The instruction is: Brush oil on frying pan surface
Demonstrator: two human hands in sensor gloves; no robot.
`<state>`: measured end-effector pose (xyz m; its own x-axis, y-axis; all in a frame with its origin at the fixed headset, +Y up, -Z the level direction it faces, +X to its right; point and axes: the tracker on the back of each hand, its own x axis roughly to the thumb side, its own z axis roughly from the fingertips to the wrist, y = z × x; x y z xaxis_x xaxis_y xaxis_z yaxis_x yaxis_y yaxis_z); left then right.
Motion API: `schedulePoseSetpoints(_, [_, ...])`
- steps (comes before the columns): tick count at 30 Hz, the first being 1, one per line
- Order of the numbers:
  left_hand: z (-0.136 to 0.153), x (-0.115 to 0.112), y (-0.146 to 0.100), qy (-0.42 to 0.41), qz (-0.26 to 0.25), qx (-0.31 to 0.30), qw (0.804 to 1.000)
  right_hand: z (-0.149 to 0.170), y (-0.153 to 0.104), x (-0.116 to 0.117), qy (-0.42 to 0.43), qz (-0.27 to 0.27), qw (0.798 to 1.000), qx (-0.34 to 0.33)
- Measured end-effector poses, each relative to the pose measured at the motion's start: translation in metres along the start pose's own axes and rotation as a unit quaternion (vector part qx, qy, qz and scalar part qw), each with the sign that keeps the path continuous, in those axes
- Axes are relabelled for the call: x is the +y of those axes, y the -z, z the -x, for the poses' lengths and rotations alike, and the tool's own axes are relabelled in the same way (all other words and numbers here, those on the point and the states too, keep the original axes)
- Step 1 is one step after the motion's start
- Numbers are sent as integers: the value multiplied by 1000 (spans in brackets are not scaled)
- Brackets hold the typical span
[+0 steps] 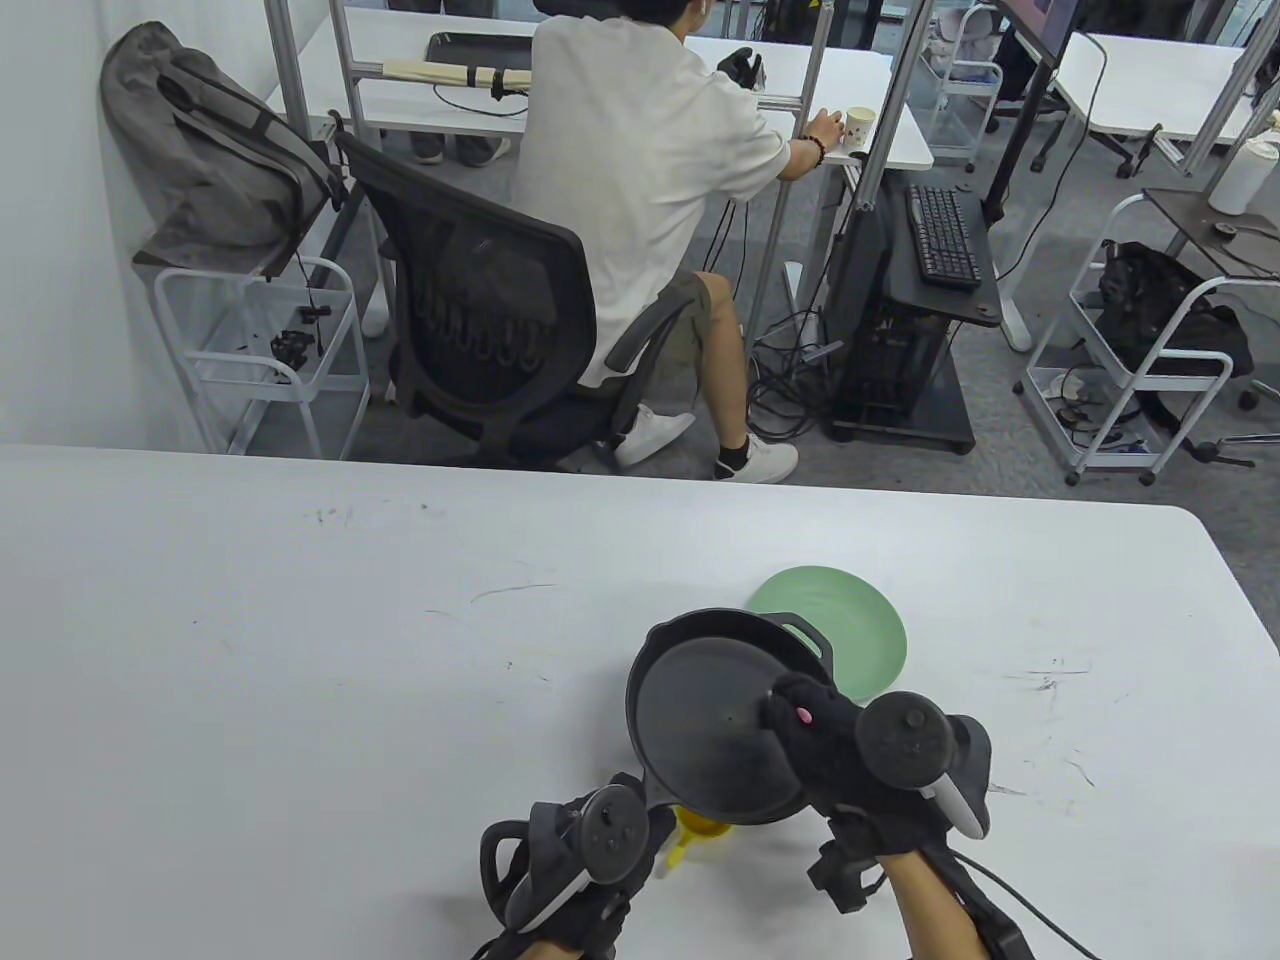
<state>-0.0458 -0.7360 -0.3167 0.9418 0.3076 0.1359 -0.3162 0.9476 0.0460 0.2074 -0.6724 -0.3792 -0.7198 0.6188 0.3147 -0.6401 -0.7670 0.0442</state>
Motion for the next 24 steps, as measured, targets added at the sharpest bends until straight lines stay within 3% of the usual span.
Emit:
schedulePoseSetpoints(5, [-2,-1,0,5,-1,-5,1000,-4,2,9,76,-22,997,-24])
schedulePoseSetpoints(16, [-4,-2,-1,10,0,-7,1000,-13,4,30,134,-75,987,-46])
schedulePoseSetpoints(24, [-3,-2,0,4,-1,-4,1000,-9,6,33,252,-110,960,-45])
